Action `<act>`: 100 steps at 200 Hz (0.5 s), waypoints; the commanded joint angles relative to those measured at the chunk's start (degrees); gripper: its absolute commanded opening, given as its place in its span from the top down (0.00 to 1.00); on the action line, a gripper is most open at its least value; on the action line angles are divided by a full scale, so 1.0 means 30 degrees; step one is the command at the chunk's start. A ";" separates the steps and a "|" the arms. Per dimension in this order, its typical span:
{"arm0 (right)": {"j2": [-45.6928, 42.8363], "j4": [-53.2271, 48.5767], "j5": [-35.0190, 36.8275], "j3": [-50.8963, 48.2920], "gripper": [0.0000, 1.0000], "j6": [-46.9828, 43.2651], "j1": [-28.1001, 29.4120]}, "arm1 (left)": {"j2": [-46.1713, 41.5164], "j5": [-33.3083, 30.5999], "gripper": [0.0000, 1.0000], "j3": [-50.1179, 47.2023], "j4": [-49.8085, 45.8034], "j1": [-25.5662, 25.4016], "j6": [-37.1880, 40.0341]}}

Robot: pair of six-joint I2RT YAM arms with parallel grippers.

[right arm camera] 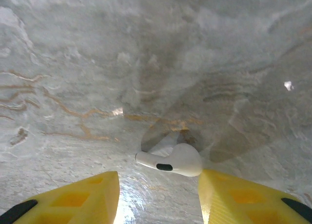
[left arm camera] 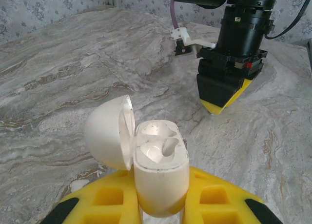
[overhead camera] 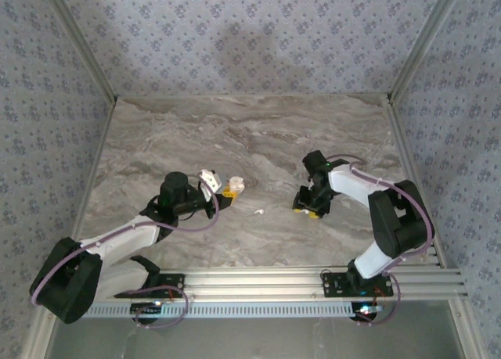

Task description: Insert the wireless bluetooth earbuds into the charging case

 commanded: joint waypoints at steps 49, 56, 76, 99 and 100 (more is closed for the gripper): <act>0.0984 0.0742 -0.0051 0.1276 0.54 -0.0775 -0.0167 | -0.0542 -0.0167 0.84 0.0643 -0.0260 0.0091 0.0384; 0.1089 0.0825 -0.0049 0.1370 0.54 -0.1008 -0.0172 | -0.0571 -0.0167 0.84 0.0642 -0.0262 0.0076 0.0378; 0.1241 0.0583 -0.0031 0.1762 0.54 -0.1177 -0.0165 | -0.0652 -0.0253 0.84 0.0621 -0.0342 0.0085 0.0413; 0.1096 -0.1141 0.1022 0.2484 0.54 -0.1604 -0.0040 | -0.0689 -0.0284 0.84 0.0613 -0.0378 0.0074 0.0442; 0.1081 -0.1241 0.1075 0.2545 0.54 -0.1639 -0.0009 | -0.0689 -0.0284 0.84 0.0613 -0.0379 0.0083 0.0438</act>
